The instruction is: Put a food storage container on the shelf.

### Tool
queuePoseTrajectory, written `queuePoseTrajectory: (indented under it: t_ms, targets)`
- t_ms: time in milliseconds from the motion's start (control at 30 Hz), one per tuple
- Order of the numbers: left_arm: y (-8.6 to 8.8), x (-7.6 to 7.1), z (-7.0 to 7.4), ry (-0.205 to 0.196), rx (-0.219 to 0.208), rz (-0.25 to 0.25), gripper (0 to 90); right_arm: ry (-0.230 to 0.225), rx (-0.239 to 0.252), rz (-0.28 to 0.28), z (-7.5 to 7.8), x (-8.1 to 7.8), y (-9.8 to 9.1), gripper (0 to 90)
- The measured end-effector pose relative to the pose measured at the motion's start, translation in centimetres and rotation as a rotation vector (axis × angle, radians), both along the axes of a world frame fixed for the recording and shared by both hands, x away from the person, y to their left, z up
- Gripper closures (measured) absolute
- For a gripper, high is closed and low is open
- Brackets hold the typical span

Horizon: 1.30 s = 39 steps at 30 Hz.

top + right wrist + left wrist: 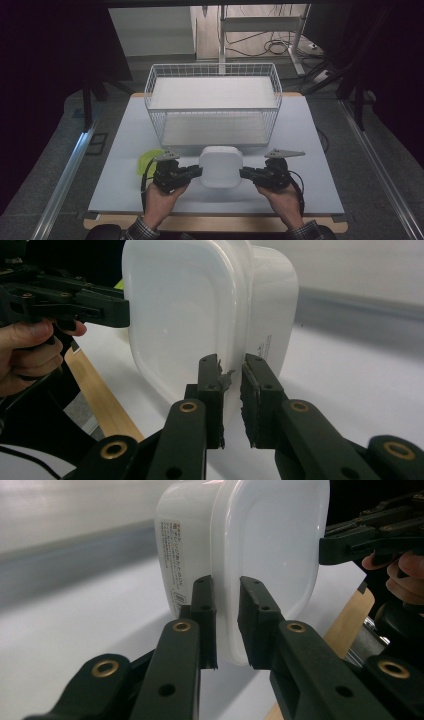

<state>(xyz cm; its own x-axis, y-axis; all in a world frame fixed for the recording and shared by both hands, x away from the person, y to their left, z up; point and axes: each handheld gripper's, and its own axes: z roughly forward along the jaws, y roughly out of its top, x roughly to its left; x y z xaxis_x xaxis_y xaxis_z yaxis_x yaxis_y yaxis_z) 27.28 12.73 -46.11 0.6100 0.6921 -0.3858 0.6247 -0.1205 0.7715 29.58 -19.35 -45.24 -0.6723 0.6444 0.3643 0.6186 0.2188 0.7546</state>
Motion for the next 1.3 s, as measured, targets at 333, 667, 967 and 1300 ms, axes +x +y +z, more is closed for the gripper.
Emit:
queuePoseTrajectory:
  t_ms: [333,667,967,1300]
  targets:
    - [0.5,0.9,2.6,-0.054,-0.012,0.016,78.9,-0.072,0.001,0.002,2.9,0.9,0.5,79.8]
    - [1.0,2.1,4.6,-0.079,-0.019,0.035,78.9,-0.093,0.006,0.002,4.8,2.5,1.2,79.7]
    - [1.7,3.0,7.0,-0.107,-0.031,0.048,78.9,-0.132,0.009,0.01,7.5,3.5,1.8,79.7]
    - [2.3,4.5,9.3,-0.122,-0.044,0.058,78.8,-0.158,0.034,0.002,9.8,5.0,2.4,79.6]
